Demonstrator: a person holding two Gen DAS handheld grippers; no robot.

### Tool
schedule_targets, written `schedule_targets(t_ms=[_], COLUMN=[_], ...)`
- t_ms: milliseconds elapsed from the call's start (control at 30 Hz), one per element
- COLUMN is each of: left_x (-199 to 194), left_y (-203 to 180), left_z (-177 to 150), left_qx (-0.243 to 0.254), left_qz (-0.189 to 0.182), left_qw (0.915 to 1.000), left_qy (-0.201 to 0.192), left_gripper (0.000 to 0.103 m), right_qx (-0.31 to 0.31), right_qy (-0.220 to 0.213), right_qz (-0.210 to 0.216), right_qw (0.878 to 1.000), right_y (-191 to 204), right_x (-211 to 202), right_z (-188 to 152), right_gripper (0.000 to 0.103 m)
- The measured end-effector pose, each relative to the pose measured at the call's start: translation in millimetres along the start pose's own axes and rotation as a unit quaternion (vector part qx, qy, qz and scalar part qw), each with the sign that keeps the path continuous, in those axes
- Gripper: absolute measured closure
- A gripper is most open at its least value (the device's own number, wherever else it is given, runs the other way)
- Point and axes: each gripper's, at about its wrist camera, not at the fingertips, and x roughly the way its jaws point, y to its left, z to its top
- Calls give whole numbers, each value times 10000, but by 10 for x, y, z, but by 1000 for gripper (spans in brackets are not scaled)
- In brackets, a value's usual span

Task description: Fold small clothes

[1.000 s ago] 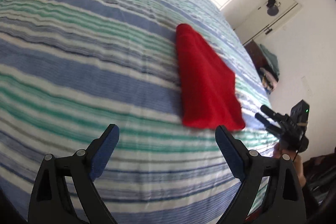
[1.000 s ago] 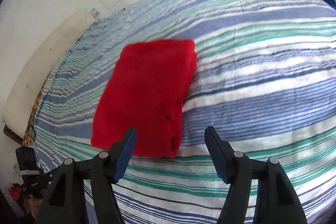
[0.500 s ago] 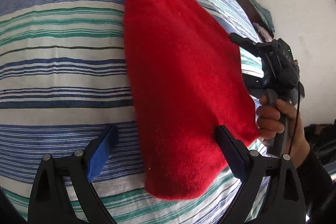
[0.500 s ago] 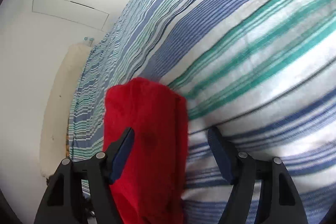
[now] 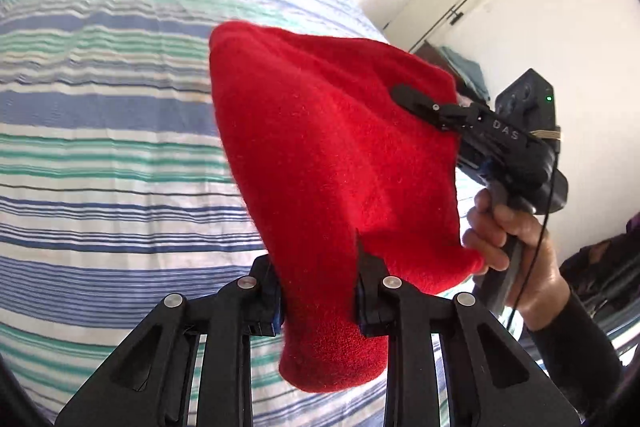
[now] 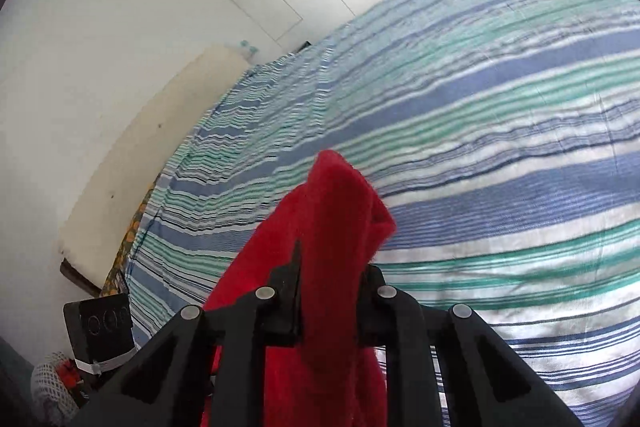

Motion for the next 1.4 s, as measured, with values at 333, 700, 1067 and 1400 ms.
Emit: schedule_targets(t_ms=[333,700,1067,1400], left_x=[-238,-1352,-1496,-1623], left_y=[-64,-419,-443,-496], left_z=[-1121,-1855,-2001,-2016], left_qx=[869,1279,609,550], left_qz=[2289,4188,3891,3720], left_qw=[9692,8973,9185,9263], left_qy=[253,-555,359,247], left_gripper=[18,5,5,5], right_qx=[-490,-923,-1440,-1621], right_qy=[438,720,753,817], right_qz=[-2197,-3111,-3237,-3421], right_qw=[9734,9431,9321,9220], right_y=[171,1130,1870,2004], right_x=[-465,-1871,-1897,-1844], right_z=[-767,-2664,-2904,-3047], right_gripper=[12,5,5,5])
